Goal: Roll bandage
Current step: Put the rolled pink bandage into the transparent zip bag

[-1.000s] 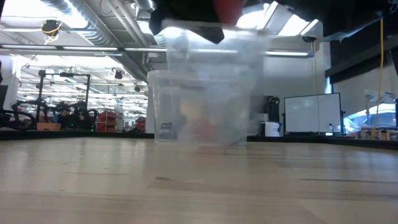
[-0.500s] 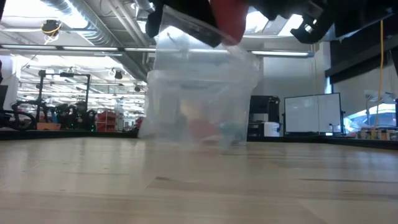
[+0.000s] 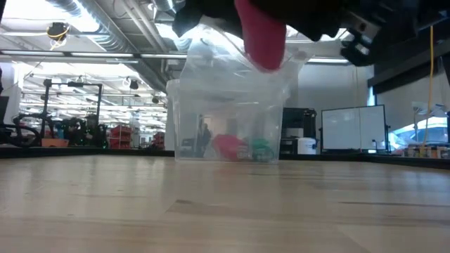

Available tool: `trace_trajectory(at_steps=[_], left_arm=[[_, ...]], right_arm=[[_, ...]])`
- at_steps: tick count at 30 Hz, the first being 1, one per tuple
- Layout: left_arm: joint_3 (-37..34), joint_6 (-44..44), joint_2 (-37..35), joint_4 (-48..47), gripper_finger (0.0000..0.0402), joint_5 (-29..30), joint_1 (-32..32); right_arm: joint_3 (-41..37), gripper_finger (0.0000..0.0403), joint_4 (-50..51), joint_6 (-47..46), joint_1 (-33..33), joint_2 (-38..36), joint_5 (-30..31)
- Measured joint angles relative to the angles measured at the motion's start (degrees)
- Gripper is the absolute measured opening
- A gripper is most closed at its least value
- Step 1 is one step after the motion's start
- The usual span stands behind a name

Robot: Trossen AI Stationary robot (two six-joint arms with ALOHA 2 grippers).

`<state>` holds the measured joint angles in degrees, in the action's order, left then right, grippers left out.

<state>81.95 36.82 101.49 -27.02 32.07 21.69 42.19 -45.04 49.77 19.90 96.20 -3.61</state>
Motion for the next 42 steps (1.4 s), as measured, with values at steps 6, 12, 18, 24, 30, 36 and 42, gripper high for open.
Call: trace_trajectory(at_steps=[6,12,18,24,30,36,42], left_arm=[[-0.07,0.09,0.02,-0.77,0.0,-0.36,0.77],[-0.11,-0.05,0.02,-0.79,0.0,-0.14,1.16],[-0.19,-1.76,0.1,0.02,0.0,-0.93,1.22],[-0.3,-1.2,0.22,0.28,0.0,-1.58,1.77],[-0.3,0.48,0.28,0.1,0.0,-1.37,1.77],[-0.39,0.27,0.31,1.91,0.0,-1.68,1.75],[-0.39,-1.97,0.37,5.66,0.0,-1.92,1.75]], right_arm=[[0.02,0.0078,0.06,3.79,0.03,-0.06,6.95],[0.0,0.0075,0.09,12.93,0.99,-0.04,10.35],[0.95,0.0076,5.11,19.51,0.55,-0.06,12.0],[1.22,0.0075,10.48,13.73,-0.87,-0.21,16.19],[1.21,0.0075,12.04,5.83,-0.96,-0.26,19.84],[1.22,0.0075,13.53,1.33,-1.0,-0.3,19.09],[1.22,0.0073,14.64,-0.5,-0.57,-0.37,17.62]])
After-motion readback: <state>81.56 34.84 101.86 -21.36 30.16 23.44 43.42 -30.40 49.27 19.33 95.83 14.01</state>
